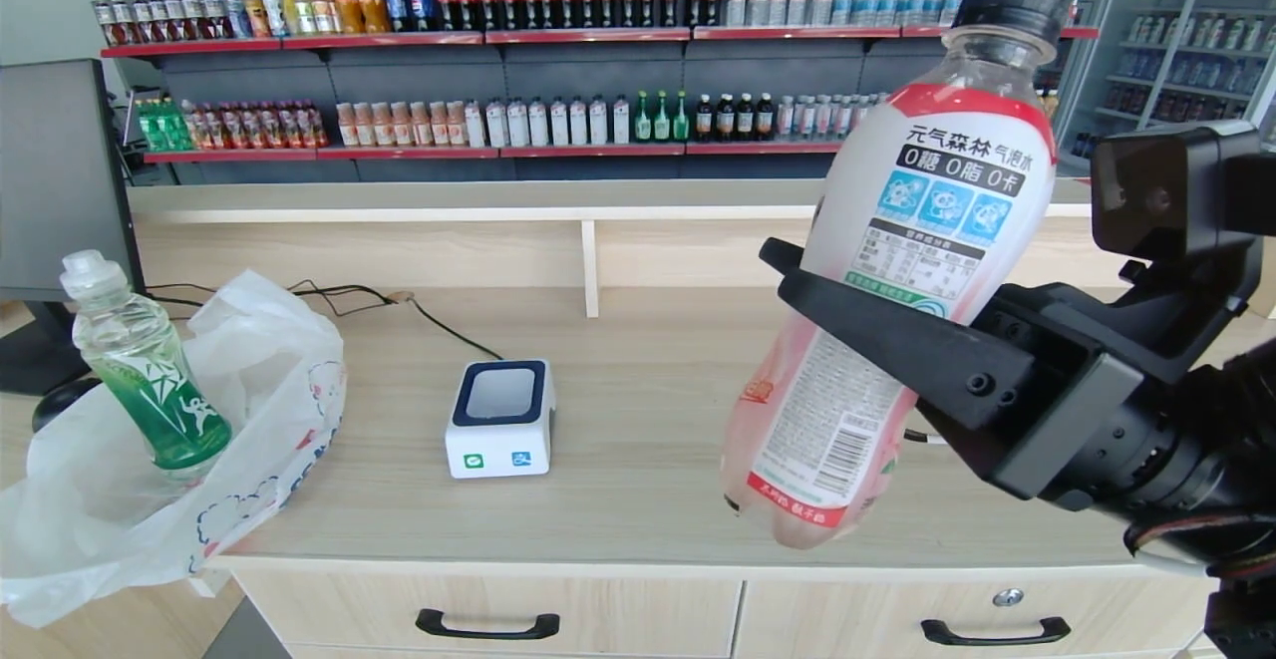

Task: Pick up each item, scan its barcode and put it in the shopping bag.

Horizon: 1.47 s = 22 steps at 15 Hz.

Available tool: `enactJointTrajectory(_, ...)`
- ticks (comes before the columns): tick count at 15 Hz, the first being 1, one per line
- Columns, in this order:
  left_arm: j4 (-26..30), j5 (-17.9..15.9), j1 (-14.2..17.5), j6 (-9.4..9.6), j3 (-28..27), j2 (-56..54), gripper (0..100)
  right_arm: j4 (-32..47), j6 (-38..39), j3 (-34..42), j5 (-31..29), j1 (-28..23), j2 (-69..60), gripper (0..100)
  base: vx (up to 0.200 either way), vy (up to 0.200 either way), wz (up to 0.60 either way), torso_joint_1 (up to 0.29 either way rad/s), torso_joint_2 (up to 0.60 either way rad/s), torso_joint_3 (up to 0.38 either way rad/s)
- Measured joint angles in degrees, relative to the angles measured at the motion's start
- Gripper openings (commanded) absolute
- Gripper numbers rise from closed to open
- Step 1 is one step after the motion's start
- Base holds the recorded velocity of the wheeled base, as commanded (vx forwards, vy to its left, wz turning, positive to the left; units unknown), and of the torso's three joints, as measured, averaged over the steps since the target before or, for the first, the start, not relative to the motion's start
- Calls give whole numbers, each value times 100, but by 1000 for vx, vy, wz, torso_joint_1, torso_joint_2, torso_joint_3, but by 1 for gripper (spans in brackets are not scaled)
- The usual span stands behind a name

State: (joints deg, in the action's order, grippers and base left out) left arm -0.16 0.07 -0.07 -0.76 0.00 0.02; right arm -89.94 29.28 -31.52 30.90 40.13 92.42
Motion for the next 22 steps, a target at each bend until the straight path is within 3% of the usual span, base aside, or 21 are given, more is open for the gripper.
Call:
enactJointTrajectory(6, 0, 0, -2, -2, 0, 0, 100, 4, -252, 218, -50, -160, 116, 0, 0, 0, 0, 0, 0, 0)
enactJointTrajectory(10, 0, 0, 0, -2, 0, 0, 100, 6, -1133, 363, -90, -692, 290, 0, 0, 0, 0, 0, 0, 0)
enactJointTrajectory(14, 0, 0, -4, 2, 0, 0, 100, 6, -1853, 608, -1128, -1217, 417, 0, 0, 0, 0, 0, 0, 0)
enactJointTrajectory(18, 0, 0, 2, -6, 0, 0, 100, 6, -2699, 717, -1608, -1991, 562, 0, 0, 0, 0, 0, 0, 0)
enactJointTrajectory(22, 0, 0, -4, -2, 0, 0, 100, 4, -2999, 739, -1971, -2144, 636, 0, 0, 0, 0, 0, 0, 0)
